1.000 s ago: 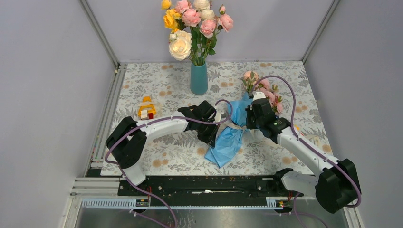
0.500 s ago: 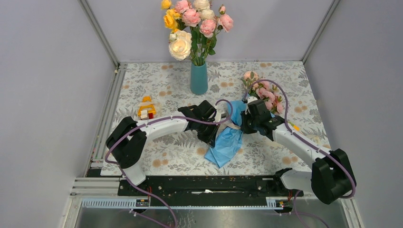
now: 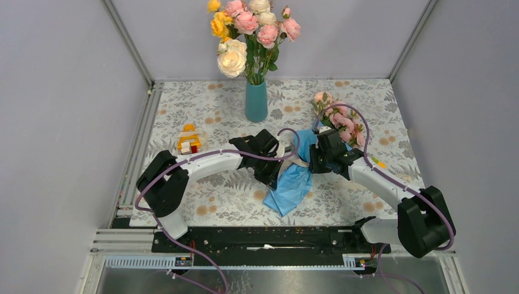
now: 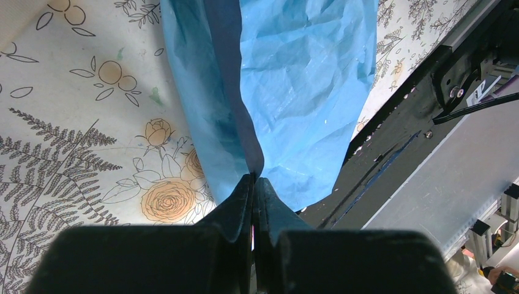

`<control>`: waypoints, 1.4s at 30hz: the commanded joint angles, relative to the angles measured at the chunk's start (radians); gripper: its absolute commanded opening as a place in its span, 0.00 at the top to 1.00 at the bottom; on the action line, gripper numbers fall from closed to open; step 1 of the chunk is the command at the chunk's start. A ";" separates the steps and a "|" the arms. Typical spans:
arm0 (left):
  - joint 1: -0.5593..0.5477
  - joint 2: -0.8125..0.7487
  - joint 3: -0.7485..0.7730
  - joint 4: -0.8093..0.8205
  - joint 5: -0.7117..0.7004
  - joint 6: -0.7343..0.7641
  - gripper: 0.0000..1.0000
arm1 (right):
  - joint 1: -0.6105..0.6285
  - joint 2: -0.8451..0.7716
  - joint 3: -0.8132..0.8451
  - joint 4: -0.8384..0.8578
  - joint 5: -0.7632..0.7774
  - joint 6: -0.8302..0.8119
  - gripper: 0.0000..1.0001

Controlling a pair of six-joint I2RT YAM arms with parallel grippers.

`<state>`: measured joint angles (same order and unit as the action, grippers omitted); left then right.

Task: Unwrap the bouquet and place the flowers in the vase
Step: Untie the ribbon from the wrapping paper.

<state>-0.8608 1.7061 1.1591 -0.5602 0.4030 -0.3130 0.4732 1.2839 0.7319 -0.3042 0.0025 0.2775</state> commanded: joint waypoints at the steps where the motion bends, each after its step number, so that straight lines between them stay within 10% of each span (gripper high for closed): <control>1: -0.006 0.001 0.041 -0.004 -0.010 0.015 1.00 | 0.007 -0.009 0.030 0.018 0.058 -0.013 0.66; 24: -0.005 0.010 0.044 -0.025 -0.011 0.031 1.00 | 0.021 0.148 0.092 0.095 0.082 0.016 0.63; 35: -0.005 0.017 0.042 -0.032 -0.015 0.038 1.00 | 0.038 0.128 0.081 0.107 0.171 0.050 0.98; 42: -0.003 0.010 0.010 -0.039 -0.035 0.036 1.00 | 0.038 -0.003 0.066 0.055 0.254 0.072 1.00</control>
<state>-0.8608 1.7184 1.1648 -0.5785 0.3820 -0.2874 0.5087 1.3758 0.7887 -0.2497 0.1497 0.3252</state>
